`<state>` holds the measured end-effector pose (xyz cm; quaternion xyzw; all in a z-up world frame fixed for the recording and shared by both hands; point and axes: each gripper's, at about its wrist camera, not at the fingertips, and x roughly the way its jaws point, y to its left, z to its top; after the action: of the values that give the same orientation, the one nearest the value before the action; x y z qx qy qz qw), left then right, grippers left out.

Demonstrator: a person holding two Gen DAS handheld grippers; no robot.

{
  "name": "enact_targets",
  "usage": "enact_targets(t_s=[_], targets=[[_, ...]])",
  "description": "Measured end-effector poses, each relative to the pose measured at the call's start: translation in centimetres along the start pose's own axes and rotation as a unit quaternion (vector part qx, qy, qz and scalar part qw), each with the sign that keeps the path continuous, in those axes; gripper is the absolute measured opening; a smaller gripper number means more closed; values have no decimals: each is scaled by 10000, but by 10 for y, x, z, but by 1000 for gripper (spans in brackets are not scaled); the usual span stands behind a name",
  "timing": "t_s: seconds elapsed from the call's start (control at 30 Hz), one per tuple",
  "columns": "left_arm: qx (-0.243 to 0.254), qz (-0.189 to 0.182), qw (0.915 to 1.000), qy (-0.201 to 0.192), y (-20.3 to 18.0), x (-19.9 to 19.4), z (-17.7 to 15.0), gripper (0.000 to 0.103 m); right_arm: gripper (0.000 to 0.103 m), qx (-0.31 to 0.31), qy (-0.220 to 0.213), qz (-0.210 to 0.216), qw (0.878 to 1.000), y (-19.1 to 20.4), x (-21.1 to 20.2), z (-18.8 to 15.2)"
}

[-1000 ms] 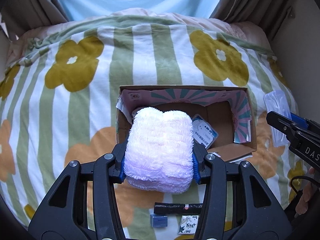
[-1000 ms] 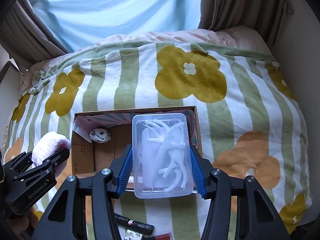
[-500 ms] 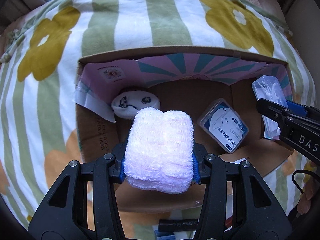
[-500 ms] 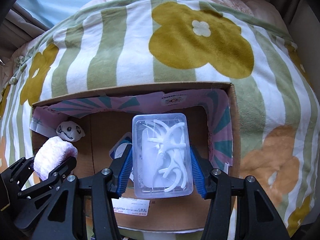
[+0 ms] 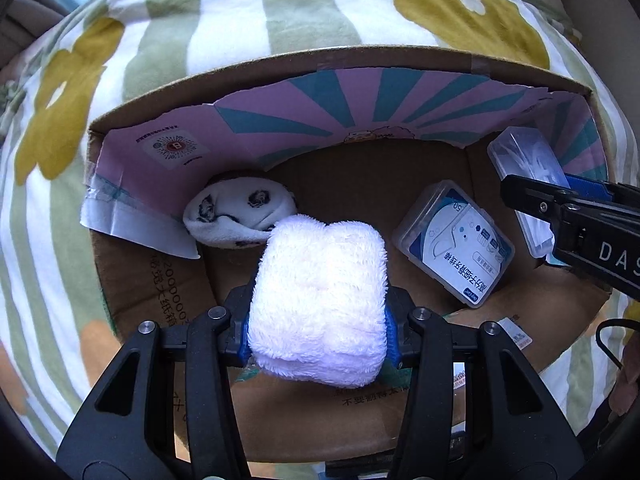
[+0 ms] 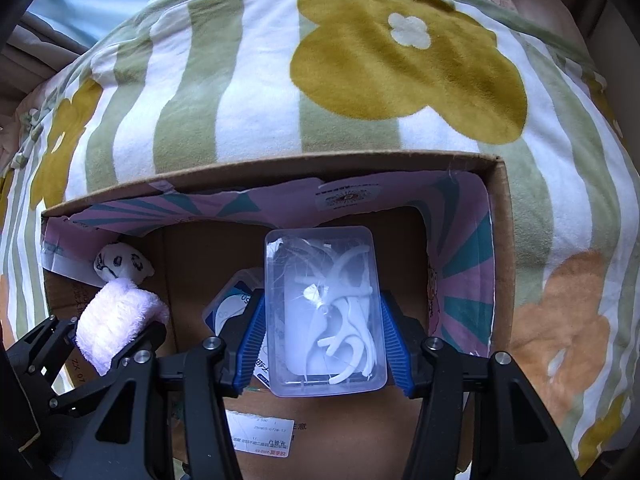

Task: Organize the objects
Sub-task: 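Lower both items into the box and open both tools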

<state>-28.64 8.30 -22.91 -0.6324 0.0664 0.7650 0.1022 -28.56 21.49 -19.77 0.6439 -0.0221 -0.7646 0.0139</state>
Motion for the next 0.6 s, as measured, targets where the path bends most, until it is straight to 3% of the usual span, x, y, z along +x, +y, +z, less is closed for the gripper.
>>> enact_targets(t_s=[0.07,0.1,0.13,0.17,0.23,0.33,0.6], targets=[[252,139,9996,-75,-6,-3,0,46,55,-52,30,-158,9999,1,0,2],[394,244,9989,-106,-9,-4,-1,56,67,-74,16,-198,9998,2,0,2],[513,355,9980,-136,-13,-4,-1,84,84,-73,-35,-173,9998,1,-1,3],[594,453,9970,-221,-14,-6,-3,100,90,-58,-80,-140,9999,0,-2,3],[703,433,9959,-372,-16,-10,-5,103,96,-55,-87,-82,9999,-1,-2,3],[841,517,9947,-297,-19,-7,-3,103,96,-45,-73,-88,9999,-1,-1,1],[640,261,9972,-285,-10,-16,-5,103,96,-60,14,-16,10000,6,1,-1]])
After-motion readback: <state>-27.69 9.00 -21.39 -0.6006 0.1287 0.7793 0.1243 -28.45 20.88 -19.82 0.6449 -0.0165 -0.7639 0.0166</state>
